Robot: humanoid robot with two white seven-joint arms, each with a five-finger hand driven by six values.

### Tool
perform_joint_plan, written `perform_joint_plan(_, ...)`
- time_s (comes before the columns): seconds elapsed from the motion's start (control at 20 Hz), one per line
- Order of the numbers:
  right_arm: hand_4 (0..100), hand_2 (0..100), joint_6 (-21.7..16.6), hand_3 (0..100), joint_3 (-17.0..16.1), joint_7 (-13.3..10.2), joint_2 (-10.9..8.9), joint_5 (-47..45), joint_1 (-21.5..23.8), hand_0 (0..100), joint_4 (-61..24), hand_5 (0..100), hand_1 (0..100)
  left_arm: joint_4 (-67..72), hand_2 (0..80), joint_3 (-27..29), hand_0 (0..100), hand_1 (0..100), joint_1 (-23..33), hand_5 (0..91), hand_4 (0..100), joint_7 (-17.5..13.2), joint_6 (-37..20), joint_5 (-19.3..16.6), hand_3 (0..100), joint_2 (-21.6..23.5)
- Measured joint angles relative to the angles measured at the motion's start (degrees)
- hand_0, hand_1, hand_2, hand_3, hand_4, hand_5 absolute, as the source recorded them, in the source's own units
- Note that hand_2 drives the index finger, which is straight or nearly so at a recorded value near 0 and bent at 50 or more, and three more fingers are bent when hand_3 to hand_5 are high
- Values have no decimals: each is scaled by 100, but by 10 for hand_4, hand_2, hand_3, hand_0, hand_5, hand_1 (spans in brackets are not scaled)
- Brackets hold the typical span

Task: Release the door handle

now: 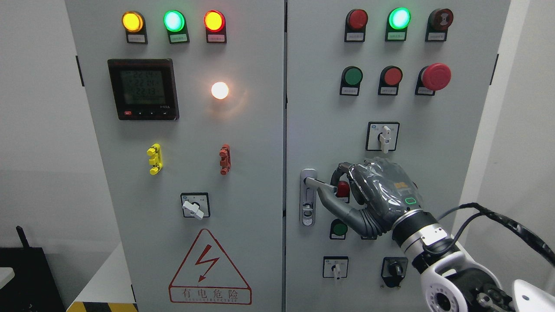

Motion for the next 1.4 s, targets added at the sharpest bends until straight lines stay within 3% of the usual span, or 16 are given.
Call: perform_joint_plan(1.4, 1000, 487, 0, 1000, -20, -11, 27, -79, 43, 397, 67, 1000, 0, 0, 0, 0, 120, 389, 0, 0, 0, 0, 0, 0, 0, 0)
